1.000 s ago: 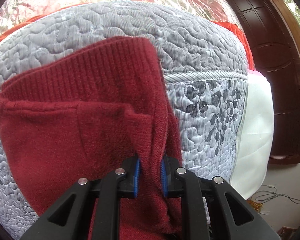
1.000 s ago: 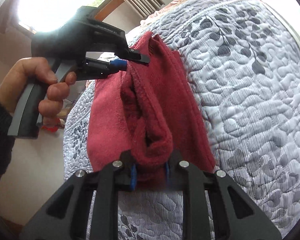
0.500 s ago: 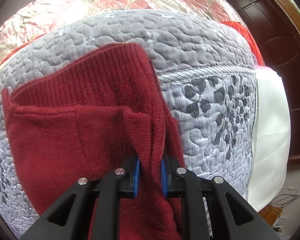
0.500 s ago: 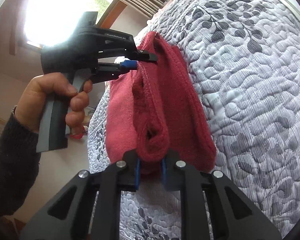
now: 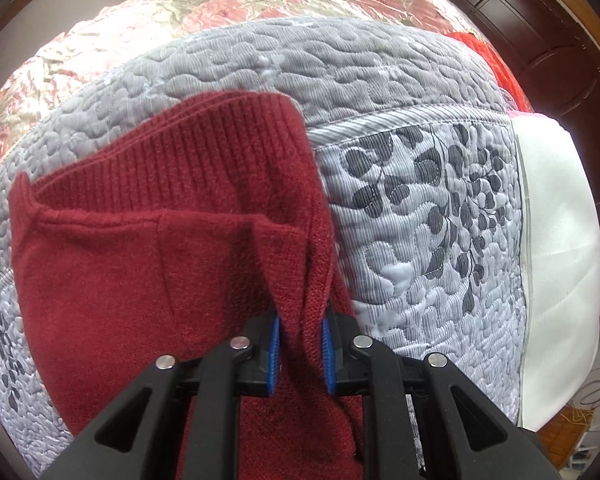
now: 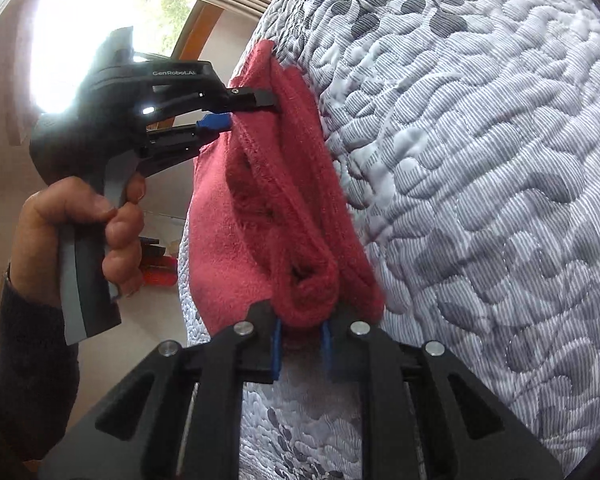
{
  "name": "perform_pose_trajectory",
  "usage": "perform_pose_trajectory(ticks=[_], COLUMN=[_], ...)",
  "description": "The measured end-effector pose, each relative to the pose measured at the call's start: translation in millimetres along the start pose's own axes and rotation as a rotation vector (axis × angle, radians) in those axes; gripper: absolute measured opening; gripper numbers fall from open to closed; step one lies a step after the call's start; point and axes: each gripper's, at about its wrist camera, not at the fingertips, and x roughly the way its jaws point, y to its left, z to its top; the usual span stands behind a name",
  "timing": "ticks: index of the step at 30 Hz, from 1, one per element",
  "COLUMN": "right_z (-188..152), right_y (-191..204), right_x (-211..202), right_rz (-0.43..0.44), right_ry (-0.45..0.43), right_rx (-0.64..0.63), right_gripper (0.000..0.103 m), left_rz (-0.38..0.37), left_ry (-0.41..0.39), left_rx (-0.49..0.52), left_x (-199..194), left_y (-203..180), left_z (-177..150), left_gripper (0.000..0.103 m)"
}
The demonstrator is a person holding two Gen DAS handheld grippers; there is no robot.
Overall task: Fold small clothes
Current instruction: 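Grasp the folded stack with the right tool while the left tool holds the fold, then open the left tool and release the folded end while the right tool holds the stack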
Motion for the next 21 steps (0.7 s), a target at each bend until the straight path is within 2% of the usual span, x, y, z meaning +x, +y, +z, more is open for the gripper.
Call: perform_pose_trajectory(ticks=[3,4,5,8,9,10,12,15,17,19,21], right_z=[4.5,5.7,4.4,8.7,10.0,12.3,21.2,53.2,85.0,122.4,155.9], right_y=[6.4,6.6,4.1,-2.1,-0.7,3.6,13.2,37.0,51.0,57.6,62.1], right_x=[7.5,10.0,14.8,26.2,21.1,12.9,-6.5,-27.5,-25.5,-9.9,15.0], right_rz=[0.008,-0.003,-0.010,-0.016,-0.013,-0.021,-0.021,-0.035,-0.025,-0.011,-0.018], right_ry=[0.012,0.018,0.029,0.067,0.072,0.069,0.066,0.046,0.036,0.043,0.062], right_rx=[-0.017,-0.021,-0.019,-0.012,-0.021,-0.040,-0.074,-0.149,-0.180,-0.200,-0.212], right_gripper=[0.014,0.014,0.016,0.030,0.037,0.046,0.049,0.049,0.056,0.058,0.060], left_rz=[0.005,0.008,0.003,-0.010,-0.023,-0.035,-0.046,-0.122,-0.178,-0.225,-0.208], left_ry=[-0.015,-0.008,0.005,-0.002,-0.023,-0.054,-0.153,-0.253,-0.283,-0.296,-0.255], left_rx=[0.012,0.025,0.043,0.038,0.023,0.008,-0.015,0.016,0.030,0.054,0.065], left_x=[-7.5,-7.4,-4.7,-12.8,-23.2,-36.4,-70.9,-110.1,-116.6,-108.7,-89.9], left_y=[1.2,-0.2,-2.8,-2.7,-0.8,2.3,19.0,47.7,62.2,69.2,73.5], left_z=[-1.6,-1.3,-0.8,0.1,-1.3,-3.0,-13.2,-41.0,-67.8,-99.4,-126.4], left_gripper=[0.017,0.021,0.028,0.042,0.052,0.068,0.082,0.087,0.087,0.087,0.087])
